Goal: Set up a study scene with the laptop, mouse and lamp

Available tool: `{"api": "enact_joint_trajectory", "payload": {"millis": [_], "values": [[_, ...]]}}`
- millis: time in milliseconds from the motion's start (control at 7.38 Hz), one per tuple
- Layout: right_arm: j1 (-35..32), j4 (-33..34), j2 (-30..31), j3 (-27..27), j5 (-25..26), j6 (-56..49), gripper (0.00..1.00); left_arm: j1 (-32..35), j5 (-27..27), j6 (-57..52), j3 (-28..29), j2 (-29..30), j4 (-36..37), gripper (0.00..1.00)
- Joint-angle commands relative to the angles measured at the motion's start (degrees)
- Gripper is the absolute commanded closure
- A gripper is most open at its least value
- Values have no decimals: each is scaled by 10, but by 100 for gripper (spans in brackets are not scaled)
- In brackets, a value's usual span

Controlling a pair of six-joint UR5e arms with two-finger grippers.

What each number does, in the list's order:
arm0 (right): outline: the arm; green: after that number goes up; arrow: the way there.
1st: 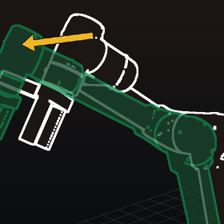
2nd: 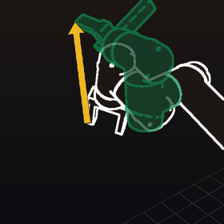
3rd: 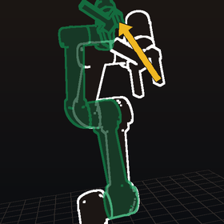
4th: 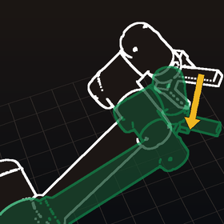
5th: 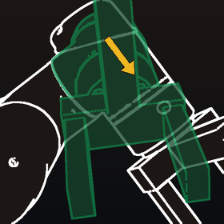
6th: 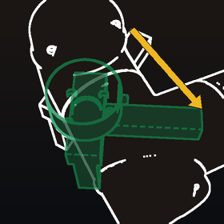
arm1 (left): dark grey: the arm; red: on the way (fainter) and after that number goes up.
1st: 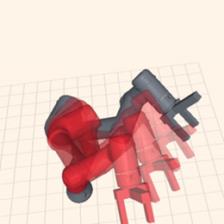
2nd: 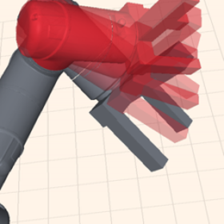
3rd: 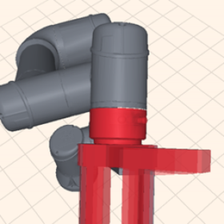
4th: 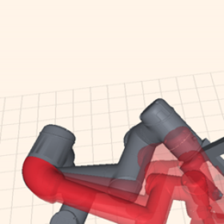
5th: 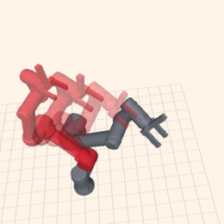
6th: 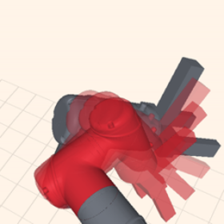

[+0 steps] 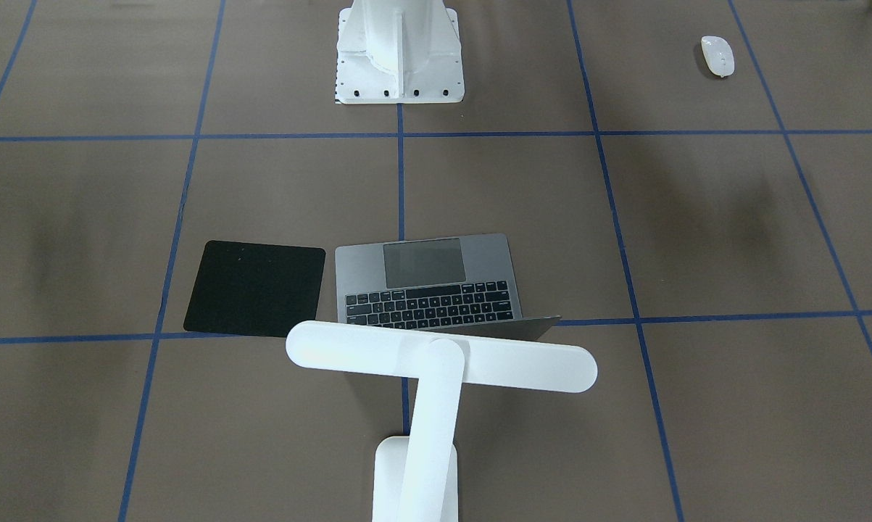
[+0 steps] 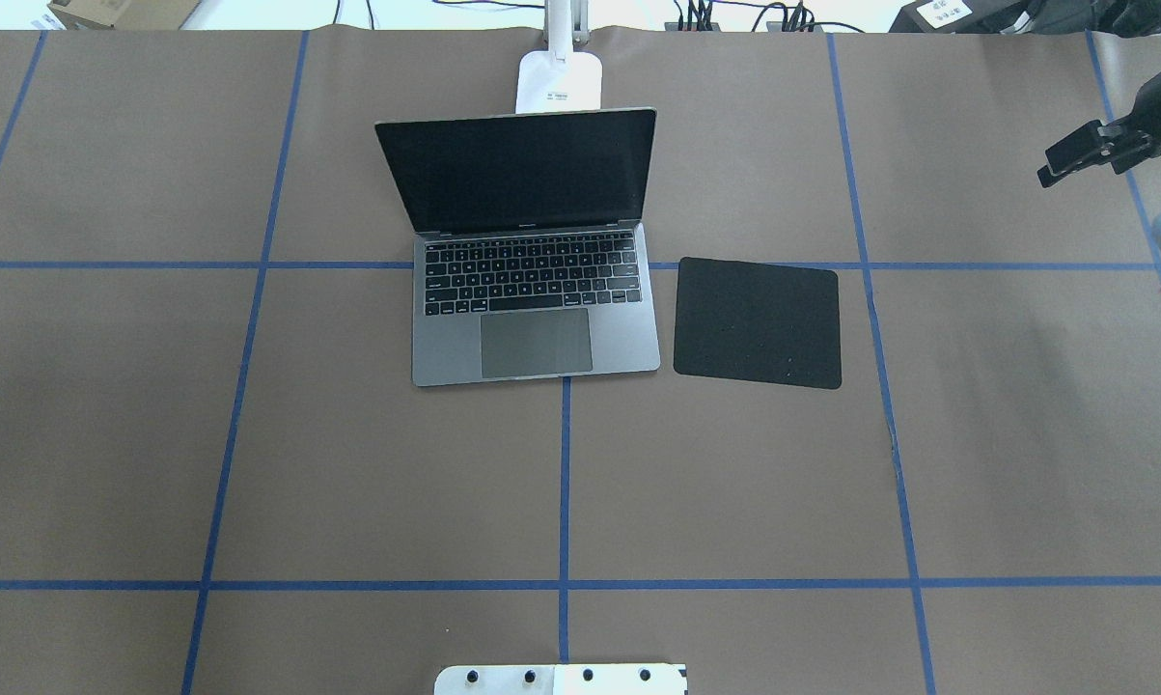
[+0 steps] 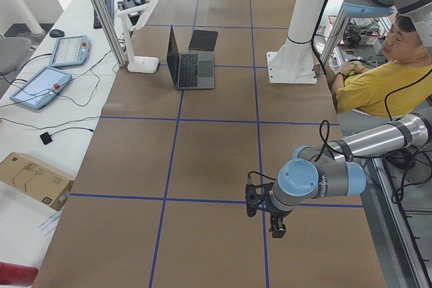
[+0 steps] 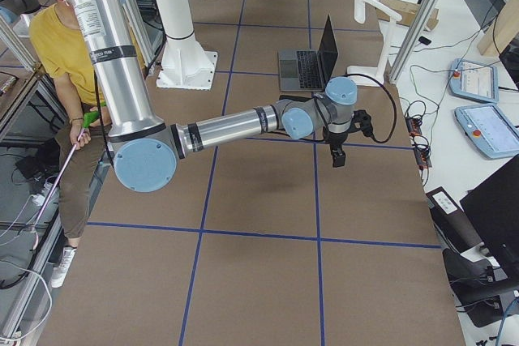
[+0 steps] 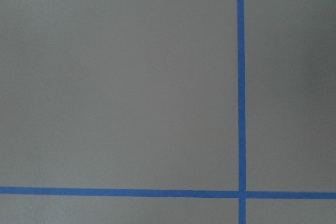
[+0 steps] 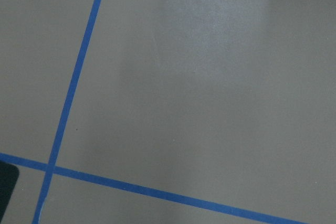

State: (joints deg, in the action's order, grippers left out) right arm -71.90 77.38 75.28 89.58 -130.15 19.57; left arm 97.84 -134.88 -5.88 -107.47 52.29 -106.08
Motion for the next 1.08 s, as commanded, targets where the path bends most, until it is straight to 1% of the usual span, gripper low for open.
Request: {"api": "enact_joint_trajectory", "payload": {"millis": [0,271,542,677,812,948], "values": [[0,0,2,0,1,-1,0,-2,4,2,2,-99,-89,0],[0,0,2,1,1,0,0,-2,-3,-6,1,-125,-113,0],[0,-1,4,1,2,-1,0,-8,-75,-15,1,-124,-113,0],[0,-1,4,2,2,-1,0,-33,-85,-1,-1,-120,-113,0],[0,-1,4,1,2,-1,0,-81,-85,63,-6,-94,-120,0],[0,-1,4,1,2,-1,0,-156,-76,166,-8,-59,-149,0]]}}
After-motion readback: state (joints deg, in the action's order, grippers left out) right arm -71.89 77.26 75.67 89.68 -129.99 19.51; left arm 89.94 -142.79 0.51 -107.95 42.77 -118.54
